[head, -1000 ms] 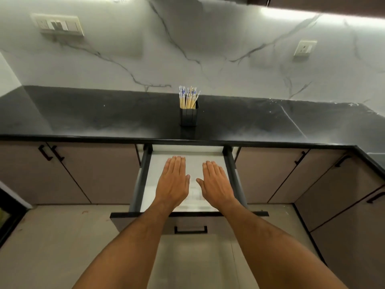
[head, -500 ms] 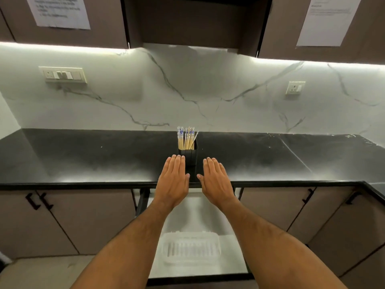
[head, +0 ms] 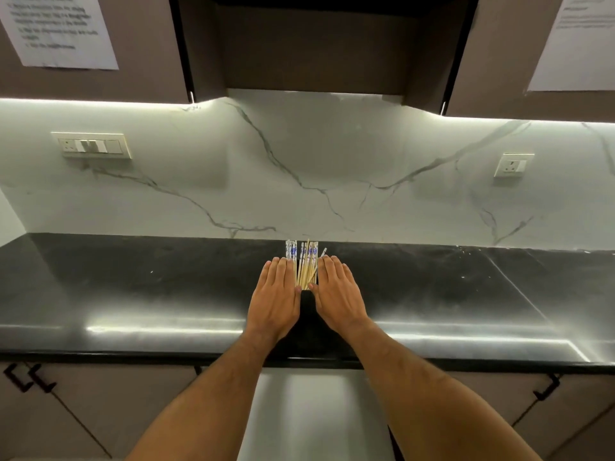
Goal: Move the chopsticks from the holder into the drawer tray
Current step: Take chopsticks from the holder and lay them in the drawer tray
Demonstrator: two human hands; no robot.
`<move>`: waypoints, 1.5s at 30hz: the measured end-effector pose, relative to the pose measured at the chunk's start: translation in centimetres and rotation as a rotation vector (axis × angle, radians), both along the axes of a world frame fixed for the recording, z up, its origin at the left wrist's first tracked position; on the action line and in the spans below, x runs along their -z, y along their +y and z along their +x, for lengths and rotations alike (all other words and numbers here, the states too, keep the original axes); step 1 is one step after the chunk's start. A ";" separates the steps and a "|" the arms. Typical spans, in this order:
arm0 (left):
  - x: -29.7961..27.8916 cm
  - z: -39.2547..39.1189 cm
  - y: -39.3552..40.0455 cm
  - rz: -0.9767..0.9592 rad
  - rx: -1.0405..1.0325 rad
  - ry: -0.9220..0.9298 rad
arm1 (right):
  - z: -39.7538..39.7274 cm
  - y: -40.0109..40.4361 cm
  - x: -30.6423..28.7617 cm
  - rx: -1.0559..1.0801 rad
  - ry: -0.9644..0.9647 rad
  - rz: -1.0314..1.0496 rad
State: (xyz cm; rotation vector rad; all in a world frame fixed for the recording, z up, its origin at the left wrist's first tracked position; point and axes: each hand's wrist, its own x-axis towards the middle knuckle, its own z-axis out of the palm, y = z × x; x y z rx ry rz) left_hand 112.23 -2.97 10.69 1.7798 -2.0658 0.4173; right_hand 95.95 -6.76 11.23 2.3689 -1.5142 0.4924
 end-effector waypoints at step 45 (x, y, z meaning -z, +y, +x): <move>9.3 4.9 -25.6 0.323 0.073 0.948 | 11.9 -21.6 8.8 0.186 -0.665 0.336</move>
